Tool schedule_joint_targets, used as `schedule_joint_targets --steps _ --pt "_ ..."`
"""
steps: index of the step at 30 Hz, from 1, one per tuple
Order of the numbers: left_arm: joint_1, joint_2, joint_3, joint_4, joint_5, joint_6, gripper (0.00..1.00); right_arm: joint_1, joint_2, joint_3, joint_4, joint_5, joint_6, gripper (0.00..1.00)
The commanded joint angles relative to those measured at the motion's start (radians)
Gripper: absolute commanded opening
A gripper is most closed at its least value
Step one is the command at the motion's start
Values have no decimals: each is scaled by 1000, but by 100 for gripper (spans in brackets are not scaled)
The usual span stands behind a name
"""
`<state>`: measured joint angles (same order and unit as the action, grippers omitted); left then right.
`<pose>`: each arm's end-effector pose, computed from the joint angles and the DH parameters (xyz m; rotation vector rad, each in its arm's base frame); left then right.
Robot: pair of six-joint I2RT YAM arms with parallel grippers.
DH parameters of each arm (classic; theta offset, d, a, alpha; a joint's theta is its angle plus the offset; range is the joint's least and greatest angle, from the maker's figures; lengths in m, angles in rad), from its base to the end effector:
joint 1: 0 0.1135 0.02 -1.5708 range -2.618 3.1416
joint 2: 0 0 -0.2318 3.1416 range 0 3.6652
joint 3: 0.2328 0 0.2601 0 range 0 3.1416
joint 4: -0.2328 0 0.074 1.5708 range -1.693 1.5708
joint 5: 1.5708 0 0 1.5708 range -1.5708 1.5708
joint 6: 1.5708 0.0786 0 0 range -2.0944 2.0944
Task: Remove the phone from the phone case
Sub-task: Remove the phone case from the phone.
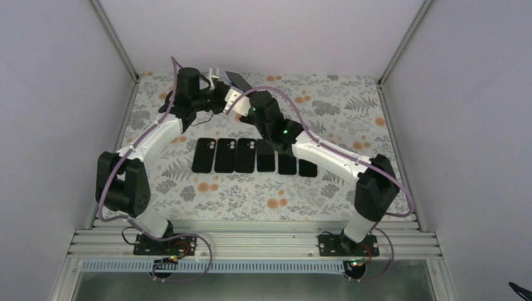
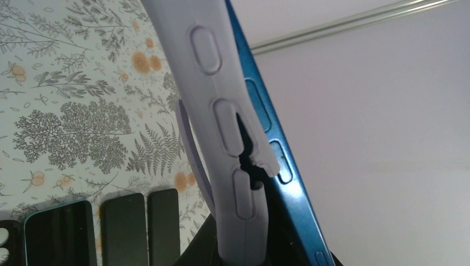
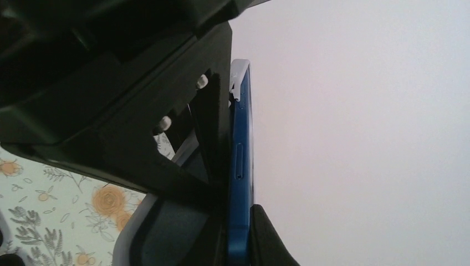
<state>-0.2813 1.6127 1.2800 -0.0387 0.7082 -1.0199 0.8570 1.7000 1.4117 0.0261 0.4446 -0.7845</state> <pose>0.3827 -0.1638 0.2706 -0.2643 2.1607 -1.4948 0.3199 0.3177 0.2914 -1.1009 1.4509 -0.3555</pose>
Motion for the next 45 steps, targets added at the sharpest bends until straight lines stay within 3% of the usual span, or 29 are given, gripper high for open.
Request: schedule_joint_targets --steps 1,25,45 --pt "29 0 7 3 -18 91 2 -9 -100 55 -27 -1 103 4" --pt "67 15 4 -76 -117 206 2 -10 -187 90 -156 -54 200 4" --pt "223 39 53 -292 -140 493 2 -13 -251 103 -292 -151 319 4"
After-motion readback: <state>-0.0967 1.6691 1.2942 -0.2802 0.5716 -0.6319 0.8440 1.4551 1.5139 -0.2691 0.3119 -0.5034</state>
